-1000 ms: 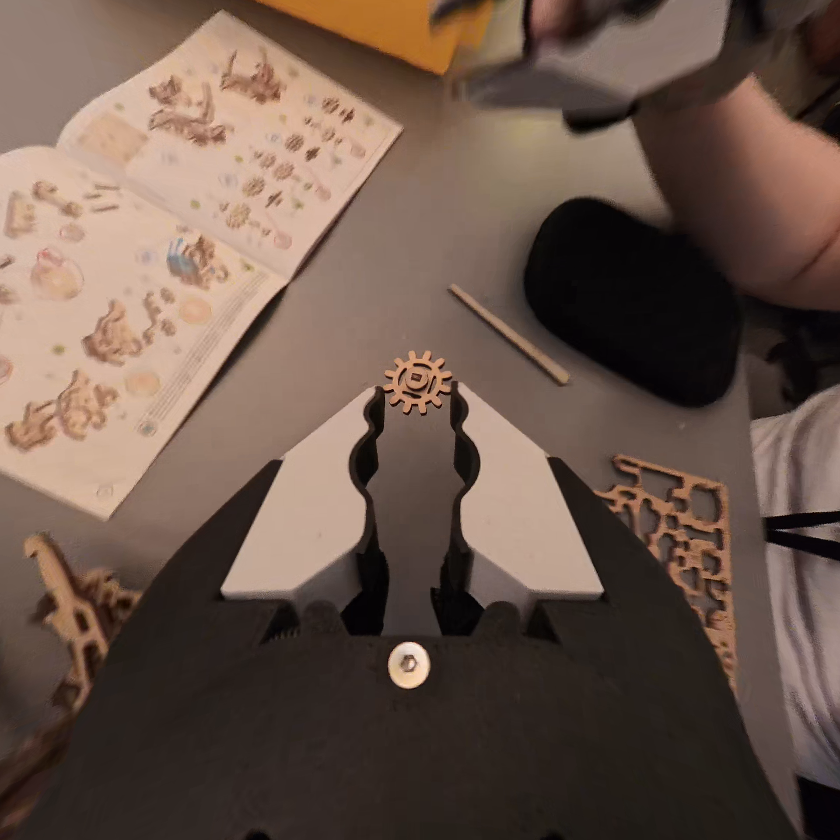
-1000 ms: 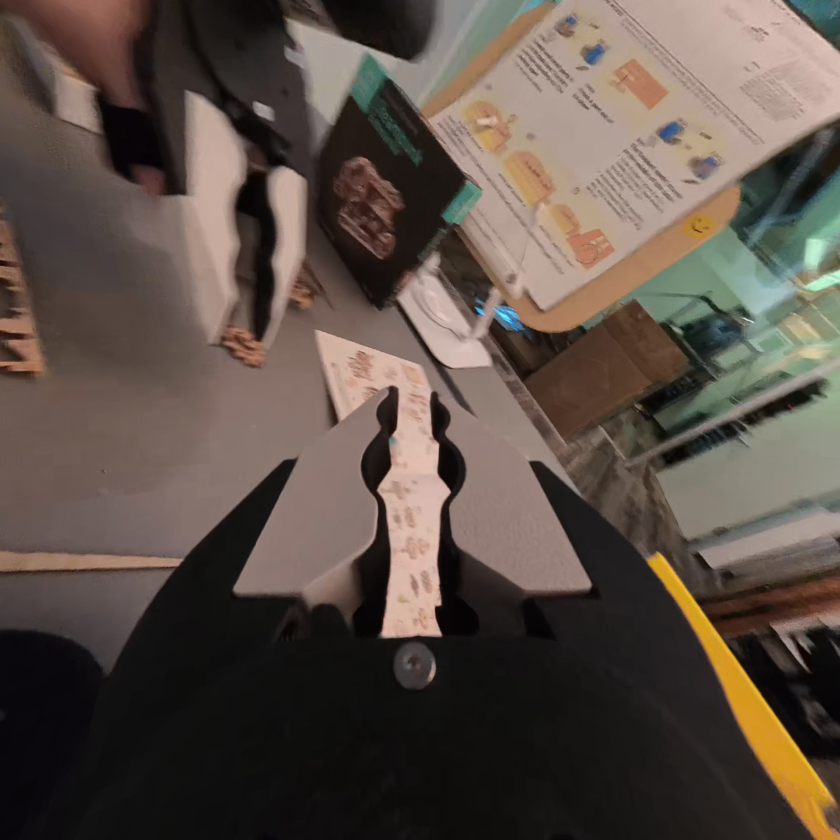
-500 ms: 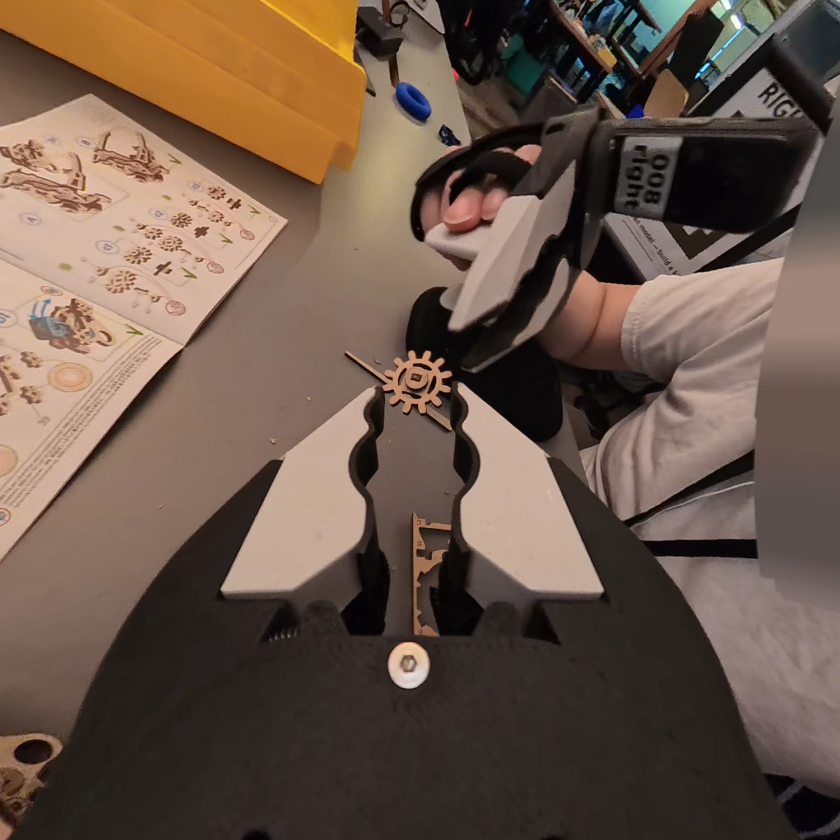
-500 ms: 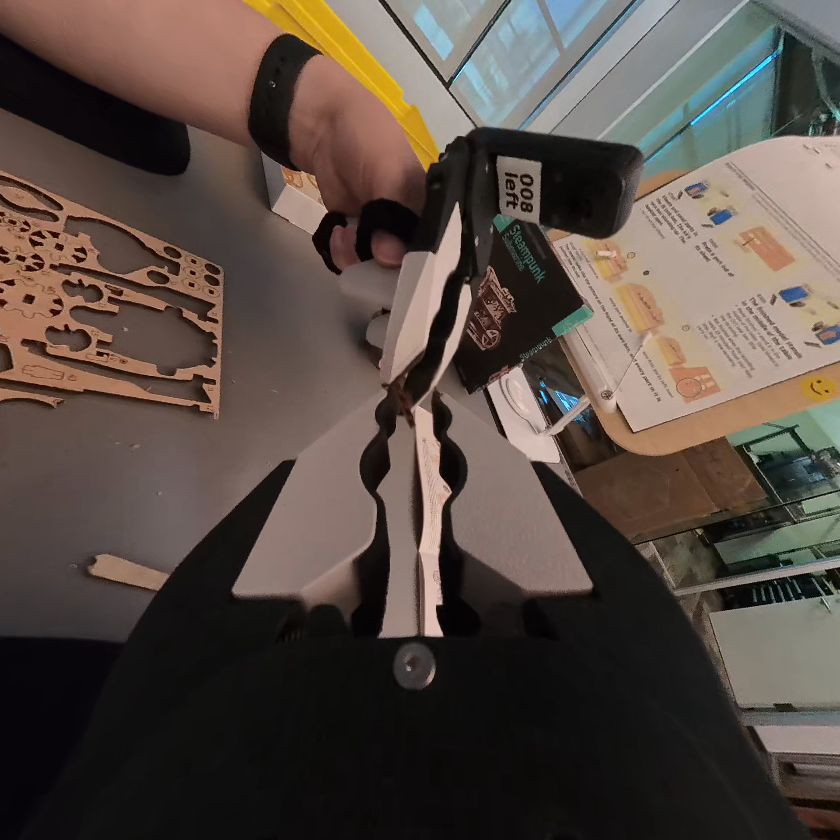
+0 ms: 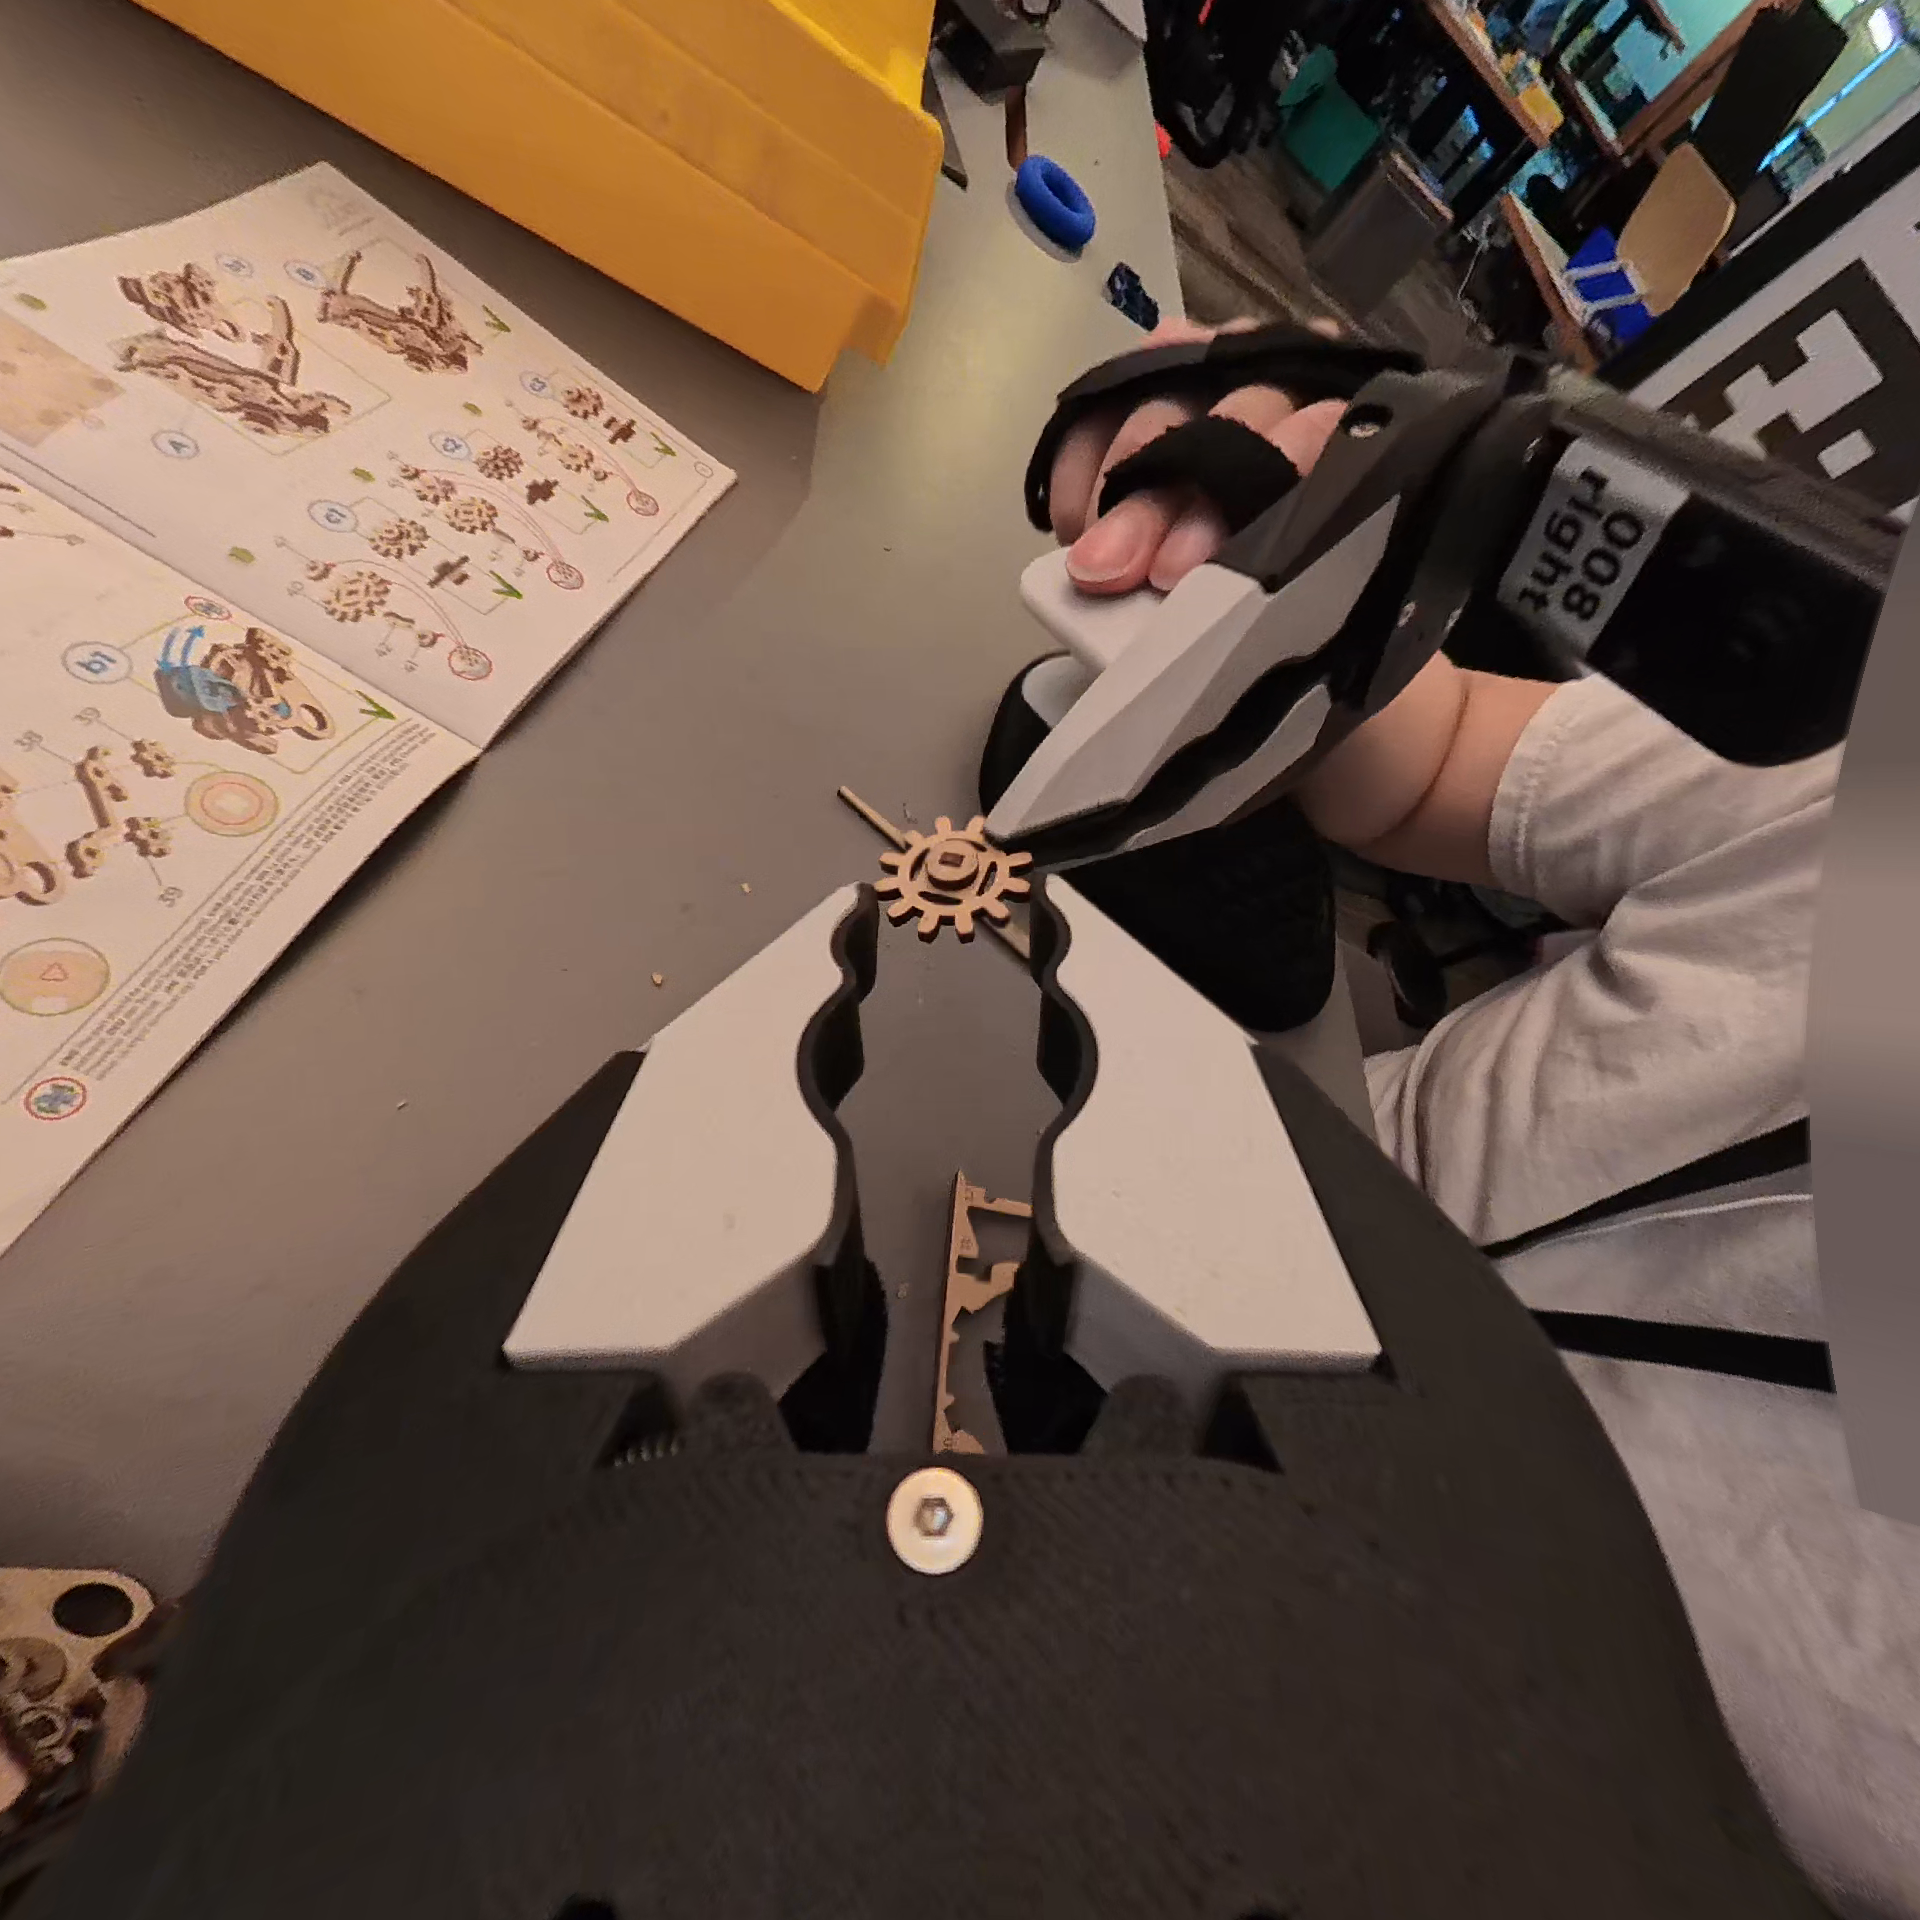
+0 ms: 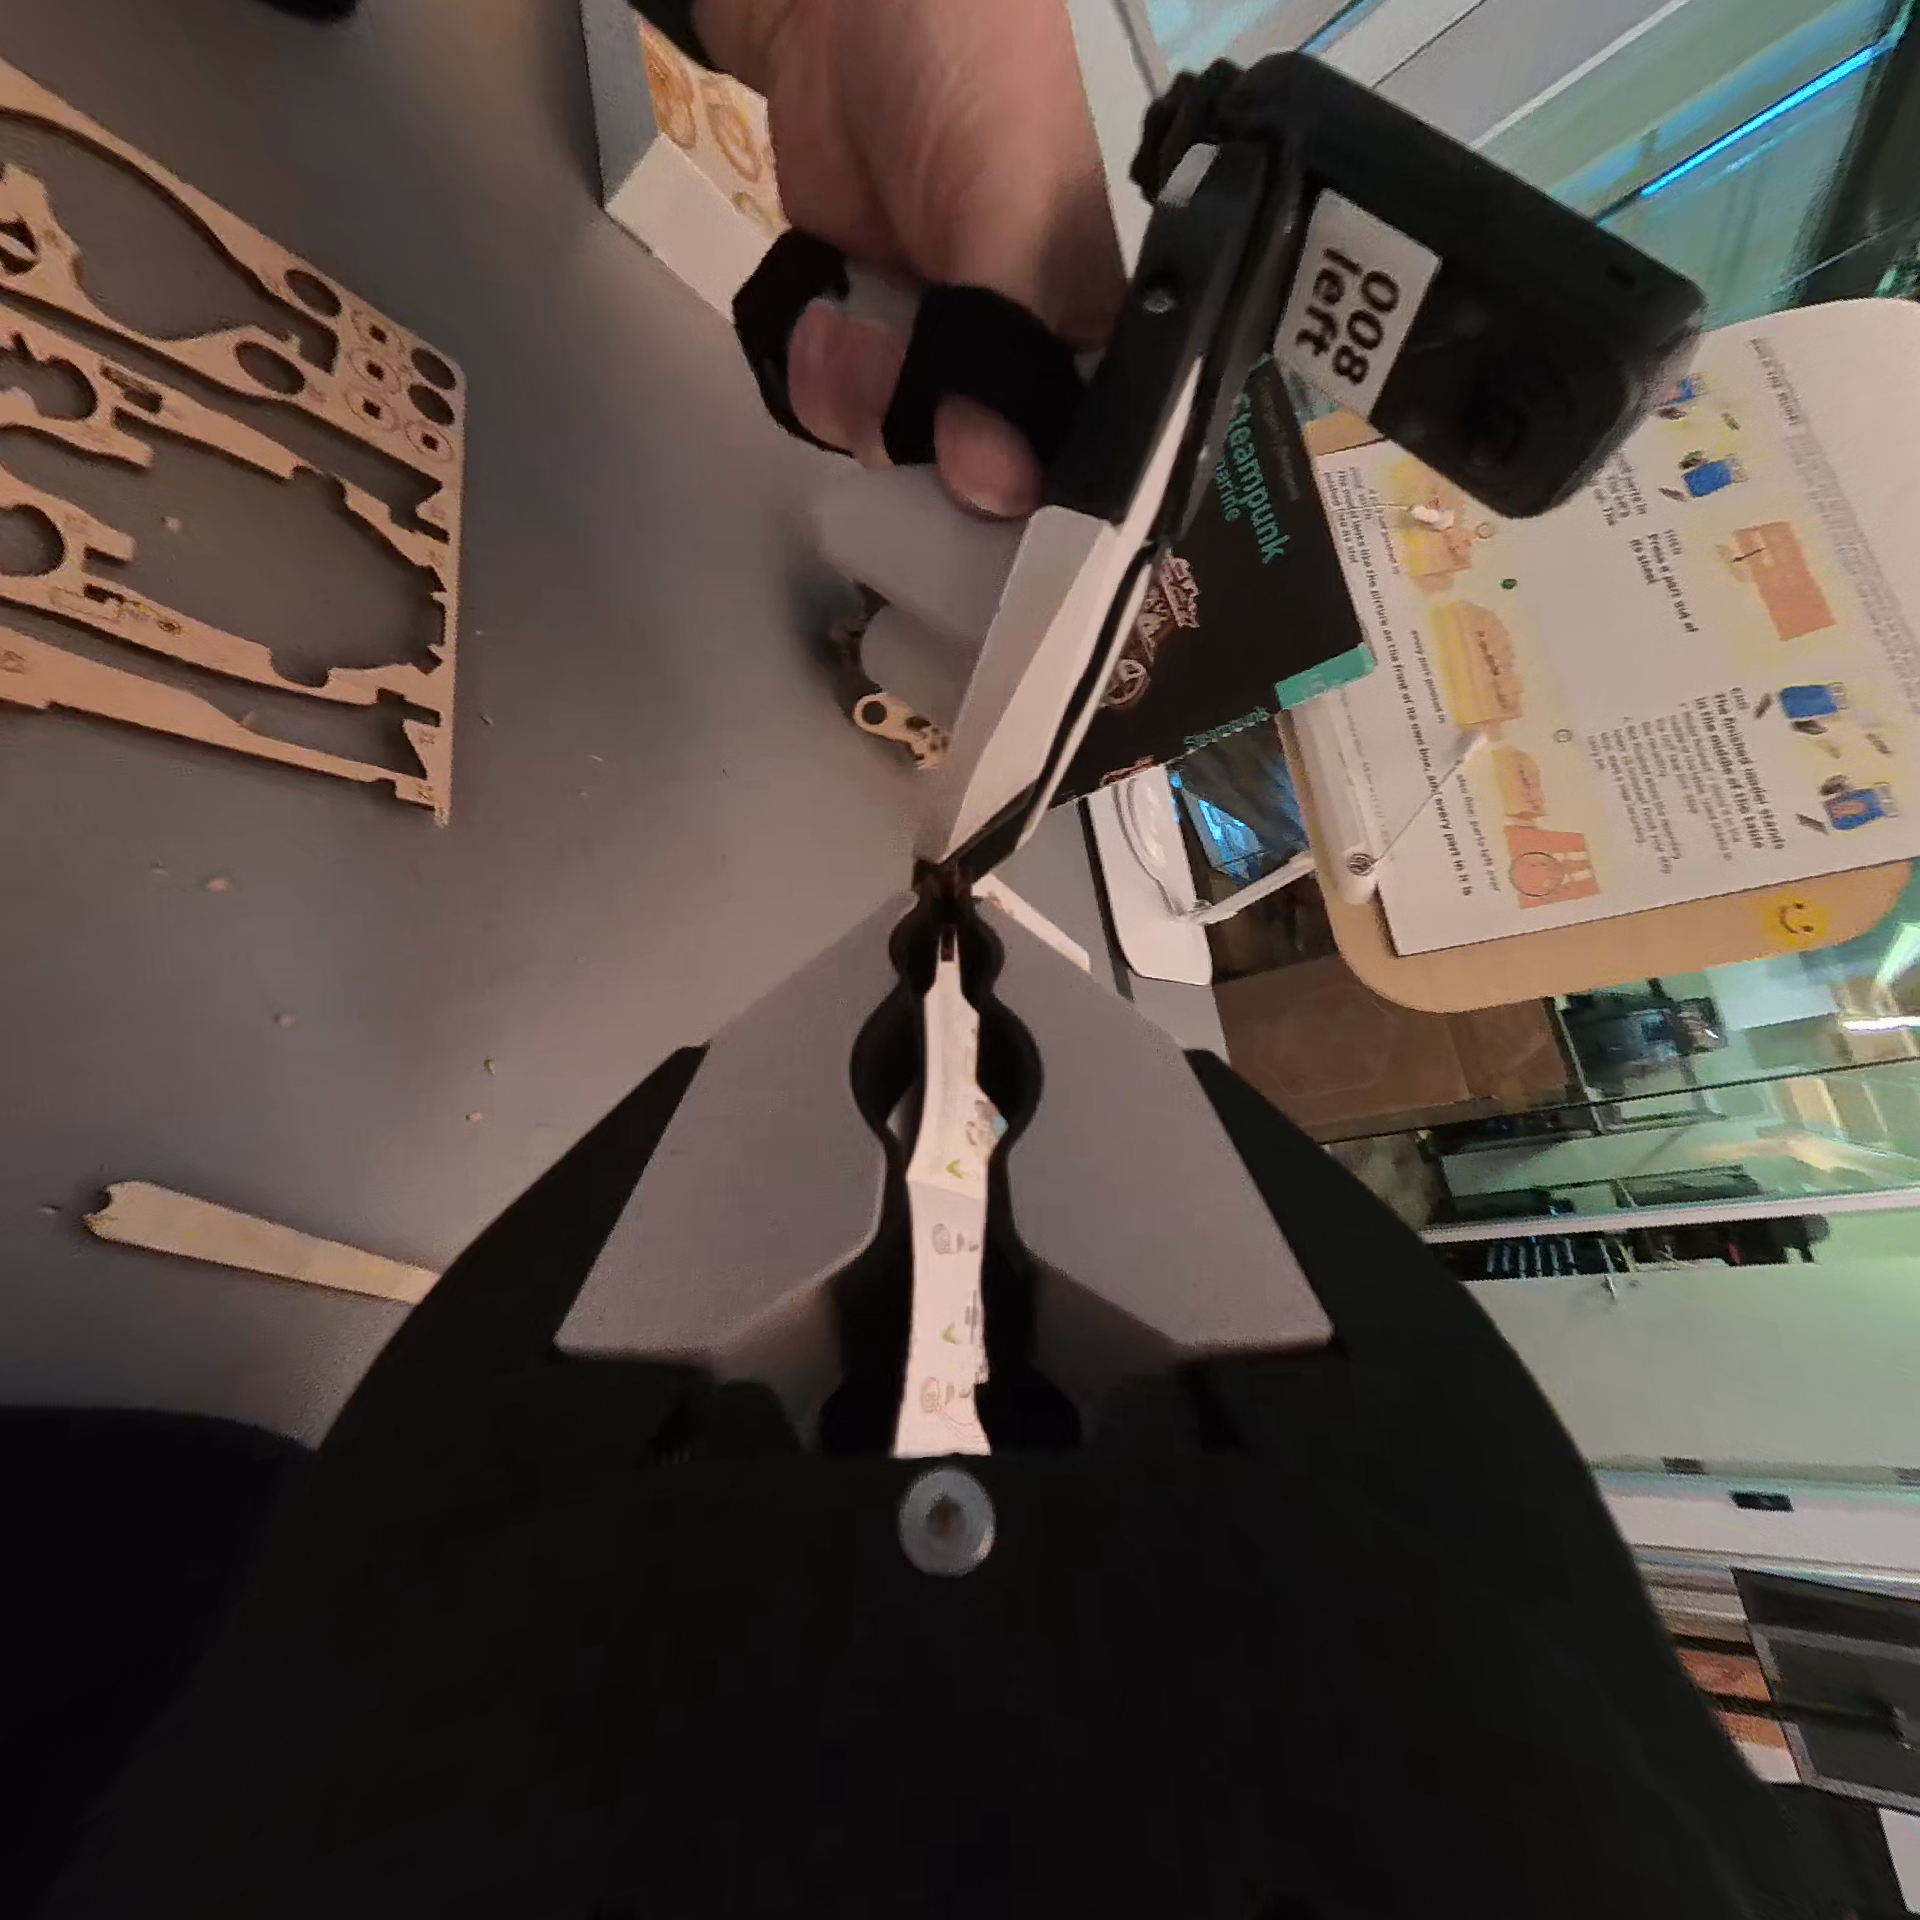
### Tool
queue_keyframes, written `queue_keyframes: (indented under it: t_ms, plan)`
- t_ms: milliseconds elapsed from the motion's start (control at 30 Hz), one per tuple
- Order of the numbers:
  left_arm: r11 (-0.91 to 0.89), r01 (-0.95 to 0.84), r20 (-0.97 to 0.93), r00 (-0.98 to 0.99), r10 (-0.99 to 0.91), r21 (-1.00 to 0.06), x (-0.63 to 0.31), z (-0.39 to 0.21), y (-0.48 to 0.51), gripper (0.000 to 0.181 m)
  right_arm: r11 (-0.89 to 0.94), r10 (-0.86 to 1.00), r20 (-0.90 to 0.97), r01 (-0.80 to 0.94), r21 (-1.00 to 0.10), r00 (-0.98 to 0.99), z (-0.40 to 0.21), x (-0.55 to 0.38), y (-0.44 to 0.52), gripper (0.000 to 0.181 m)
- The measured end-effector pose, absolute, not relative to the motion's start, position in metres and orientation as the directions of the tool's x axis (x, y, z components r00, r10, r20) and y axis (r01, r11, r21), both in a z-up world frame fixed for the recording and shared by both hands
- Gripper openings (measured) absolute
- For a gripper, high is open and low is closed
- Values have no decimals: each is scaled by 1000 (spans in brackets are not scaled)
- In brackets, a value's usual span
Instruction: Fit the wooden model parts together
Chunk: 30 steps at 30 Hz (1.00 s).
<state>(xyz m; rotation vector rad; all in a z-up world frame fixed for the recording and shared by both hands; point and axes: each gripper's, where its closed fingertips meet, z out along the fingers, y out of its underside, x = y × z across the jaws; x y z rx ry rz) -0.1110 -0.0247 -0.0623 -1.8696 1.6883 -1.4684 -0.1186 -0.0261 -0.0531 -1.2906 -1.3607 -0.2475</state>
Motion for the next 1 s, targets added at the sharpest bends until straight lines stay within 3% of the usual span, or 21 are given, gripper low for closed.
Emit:
queue_keyframes:
  t_ms: [133, 233, 333, 433, 533, 700, 867, 1000]
  plan:
    - [-352, -527, 518, -205, -831, -774, -115, -34, -17, 27, 377, 498, 749, 668, -642, 438, -29, -109, -23, 0]
    - [-284, -383, 406, -289, -867, -879, -122, -7, -9, 23, 412, 535, 656, 513, -753, 532, -5, -103, -31, 0]
    - [-54, -262, 129, -280, -951, -964, -124, 1, -1, 16, 437, 613, 576, 376, -817, 540, 10, -105, -43, 0]
    - [240, -139, -176, -365, -914, -961, -127, 9, -32, 16, 479, 647, 540, 265, -837, 538, 23, -108, -53, 0]
    - [473, -89, -422, -327, -845, -877, -123, 9, -47, 18, 605, 563, 655, 288, -742, 505, 29, -110, -63, 0]
    - [670, 2, -651, -236, -721, -742, -124, 22, -59, 11, 717, 441, 764, 327, -615, 470, 41, -118, -80, 0]
    - [777, 48, -770, -185, -610, -627, -130, 35, -70, 2, 774, 175, 914, 523, -357, 366, 47, -124, -92, 0]
    - [828, 55, -825, -152, -545, -558, -133, 44, -76, 4, 788, 147, 924, 524, -325, 352, 51, -128, -98, 0]
